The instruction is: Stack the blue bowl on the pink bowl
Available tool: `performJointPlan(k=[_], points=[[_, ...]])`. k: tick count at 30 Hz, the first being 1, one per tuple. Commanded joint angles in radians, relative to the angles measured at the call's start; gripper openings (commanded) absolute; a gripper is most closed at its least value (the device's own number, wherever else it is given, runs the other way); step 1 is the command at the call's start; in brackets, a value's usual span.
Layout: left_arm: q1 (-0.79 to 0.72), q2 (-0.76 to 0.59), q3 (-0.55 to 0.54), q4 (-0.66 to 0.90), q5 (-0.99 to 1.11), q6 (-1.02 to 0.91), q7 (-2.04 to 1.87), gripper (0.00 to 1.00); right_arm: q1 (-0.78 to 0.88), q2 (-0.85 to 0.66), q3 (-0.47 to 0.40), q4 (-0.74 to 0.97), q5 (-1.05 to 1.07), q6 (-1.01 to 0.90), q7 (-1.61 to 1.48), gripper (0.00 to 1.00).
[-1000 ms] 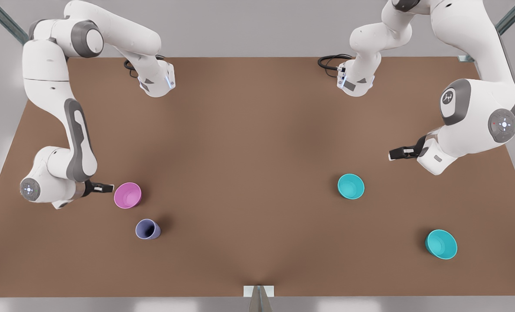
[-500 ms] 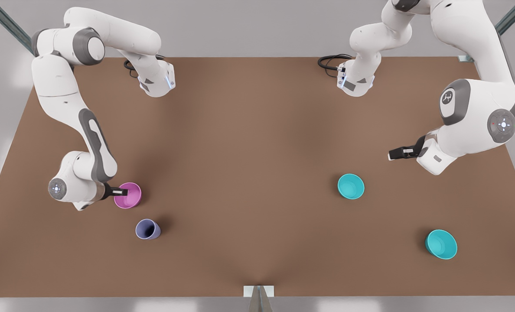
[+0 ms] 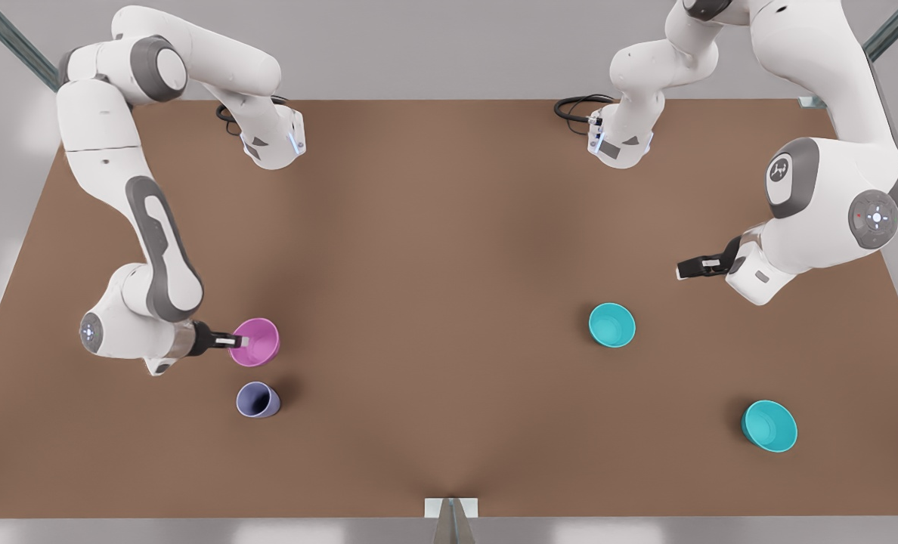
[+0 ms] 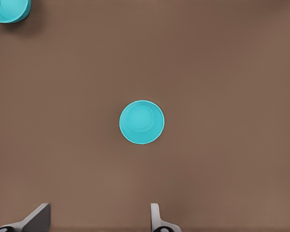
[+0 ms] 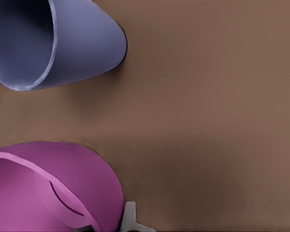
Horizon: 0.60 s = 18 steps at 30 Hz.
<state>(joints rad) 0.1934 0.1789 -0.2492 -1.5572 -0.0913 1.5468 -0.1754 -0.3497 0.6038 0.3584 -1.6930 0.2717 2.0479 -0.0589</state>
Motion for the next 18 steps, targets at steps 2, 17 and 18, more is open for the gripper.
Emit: performJointPlan(k=[2, 17, 18], points=[[0.000, -0.001, -0.001, 0.000, 0.001, -0.001, -0.006, 1.00, 0.026, -0.015, 0.079, 0.038, 0.075, -0.046, 0.145, 0.21], [0.000, 0.004, 0.001, -0.003, 0.001, -0.022, -0.006, 1.00, 0.663, 0.389, 0.016, 0.455, -0.227, 0.317, 0.952, 0.21], [0.000, 0.005, 0.001, -0.004, 0.001, -0.022, -0.006, 1.00, 0.664, 0.410, 0.017, 0.466, -0.229, 0.333, 0.950, 0.21]])
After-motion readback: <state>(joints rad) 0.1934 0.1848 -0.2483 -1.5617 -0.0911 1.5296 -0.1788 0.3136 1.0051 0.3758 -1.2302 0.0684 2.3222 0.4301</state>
